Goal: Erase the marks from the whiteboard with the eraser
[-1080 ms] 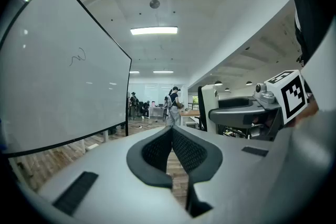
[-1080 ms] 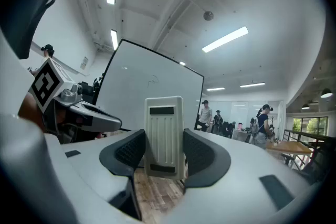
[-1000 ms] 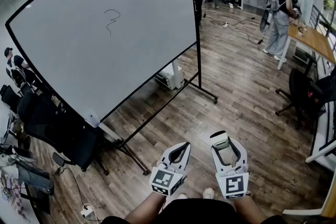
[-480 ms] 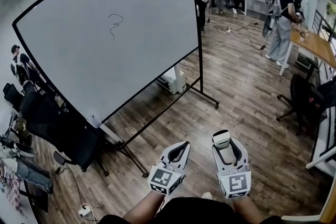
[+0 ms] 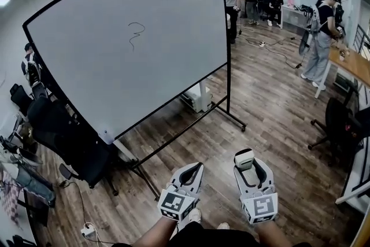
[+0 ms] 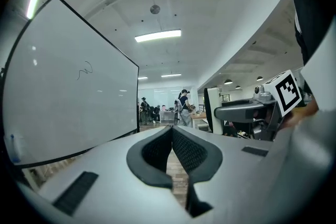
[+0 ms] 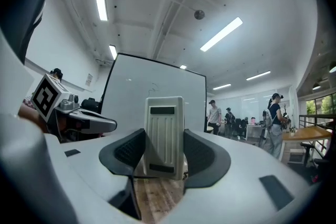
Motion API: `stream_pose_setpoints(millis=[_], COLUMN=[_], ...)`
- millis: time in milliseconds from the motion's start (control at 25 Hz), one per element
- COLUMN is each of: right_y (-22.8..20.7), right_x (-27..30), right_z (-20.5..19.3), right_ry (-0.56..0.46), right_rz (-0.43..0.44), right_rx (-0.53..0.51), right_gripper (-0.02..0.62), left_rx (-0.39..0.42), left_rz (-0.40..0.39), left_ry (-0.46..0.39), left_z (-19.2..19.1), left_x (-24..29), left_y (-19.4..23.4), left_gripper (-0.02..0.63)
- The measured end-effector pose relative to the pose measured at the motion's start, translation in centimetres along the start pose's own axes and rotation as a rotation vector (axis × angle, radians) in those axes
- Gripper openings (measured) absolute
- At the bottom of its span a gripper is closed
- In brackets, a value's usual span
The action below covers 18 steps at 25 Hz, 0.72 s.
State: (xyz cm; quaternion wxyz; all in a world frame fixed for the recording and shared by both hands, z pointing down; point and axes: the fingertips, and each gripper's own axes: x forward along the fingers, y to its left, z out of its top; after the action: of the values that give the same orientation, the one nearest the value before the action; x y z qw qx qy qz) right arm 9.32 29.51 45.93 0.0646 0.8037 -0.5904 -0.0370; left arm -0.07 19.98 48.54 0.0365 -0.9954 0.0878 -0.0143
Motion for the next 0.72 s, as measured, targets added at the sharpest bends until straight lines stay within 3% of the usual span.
stream_pose_setpoints(millis=[280,720], right_y=[1.1,5.2], right_x=[7.7,22.1], right_z=[0.1,1.9], right_ry=[0.020,0.014], right_rz=[0.049,0.107], right_rx=[-0.028,-0.045], right_gripper=[0.252,0.252], left_rx=[-0.061,-0.051], left_rz=[0.036,0.090], left_ry=[0.000,-0.036], left_z=[-1.6,-0.4], left_x=[2.3,4.8], left_y=[6.2,20.2], left_gripper=[0.018,0.018])
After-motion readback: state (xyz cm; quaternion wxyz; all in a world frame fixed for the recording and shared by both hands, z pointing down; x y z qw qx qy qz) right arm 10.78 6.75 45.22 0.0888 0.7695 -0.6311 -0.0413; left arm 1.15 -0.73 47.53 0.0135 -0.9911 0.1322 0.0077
